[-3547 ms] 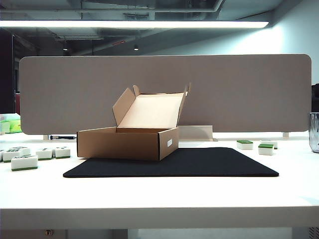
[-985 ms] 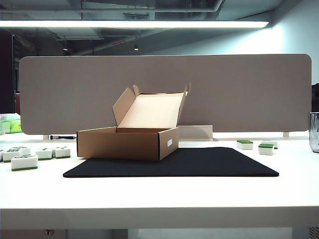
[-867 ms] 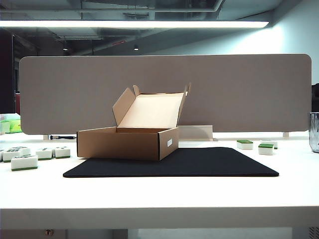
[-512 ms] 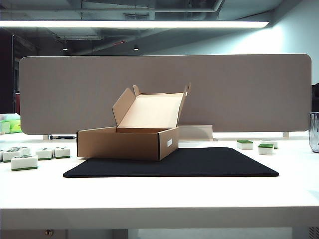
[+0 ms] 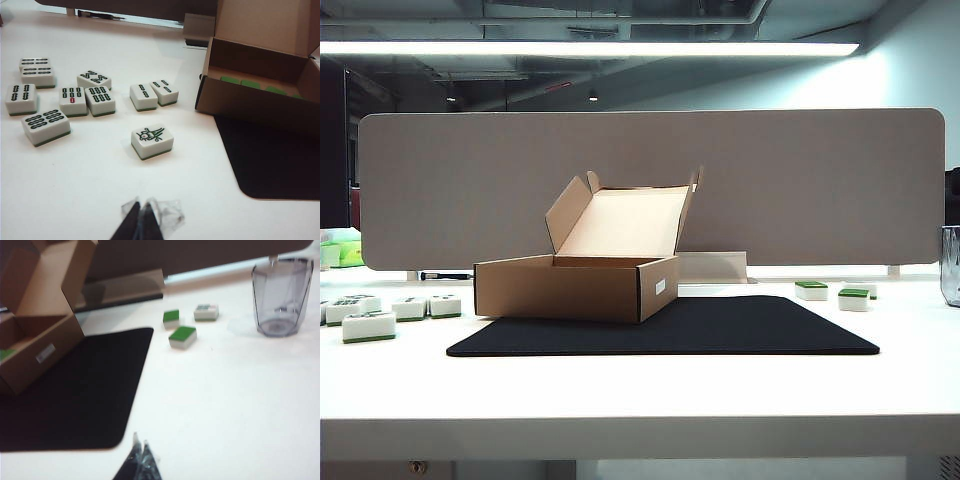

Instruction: Pick up four mahjong tiles and put them into the paper box.

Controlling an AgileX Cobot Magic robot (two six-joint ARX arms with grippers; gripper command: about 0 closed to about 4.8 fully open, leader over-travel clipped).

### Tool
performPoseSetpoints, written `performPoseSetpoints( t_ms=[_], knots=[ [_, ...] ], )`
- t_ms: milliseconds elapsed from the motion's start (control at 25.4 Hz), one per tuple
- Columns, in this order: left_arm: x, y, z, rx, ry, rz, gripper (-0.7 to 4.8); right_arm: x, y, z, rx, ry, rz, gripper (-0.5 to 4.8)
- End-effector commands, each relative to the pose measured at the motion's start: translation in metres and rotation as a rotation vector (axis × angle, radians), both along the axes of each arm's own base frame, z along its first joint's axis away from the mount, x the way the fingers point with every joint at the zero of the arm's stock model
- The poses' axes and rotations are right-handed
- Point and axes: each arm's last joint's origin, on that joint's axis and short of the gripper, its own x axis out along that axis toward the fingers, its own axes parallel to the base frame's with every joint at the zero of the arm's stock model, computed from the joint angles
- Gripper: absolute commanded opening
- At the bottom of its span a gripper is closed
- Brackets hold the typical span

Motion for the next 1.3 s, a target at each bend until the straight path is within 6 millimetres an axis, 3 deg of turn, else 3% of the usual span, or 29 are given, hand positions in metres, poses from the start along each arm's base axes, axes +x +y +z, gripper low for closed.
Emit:
performPoseSetpoints(
  t_ms=[39,434,1301],
  knots=[
    [-0.0001,-0.0001,-0.0015,0.000,0.011,-0.004,-0.06,-0.0011,-0.0011,-0.0039,-0.014,0.039,-0.034,-0.01],
    [-0.0001,-0.0001,-0.0015,0.000,0.011,-0.004,-0.06,-0.0011,-0.0016,-0.0042,-0.138,0.029,-0.032,-0.01],
    [-0.0001,-0.0001,-0.0015,0.000,0.011,-0.004,-0.06,-0.0011,-0.0016,-0.0041,-0.137,0.029,-0.032,-0.01]
  ],
)
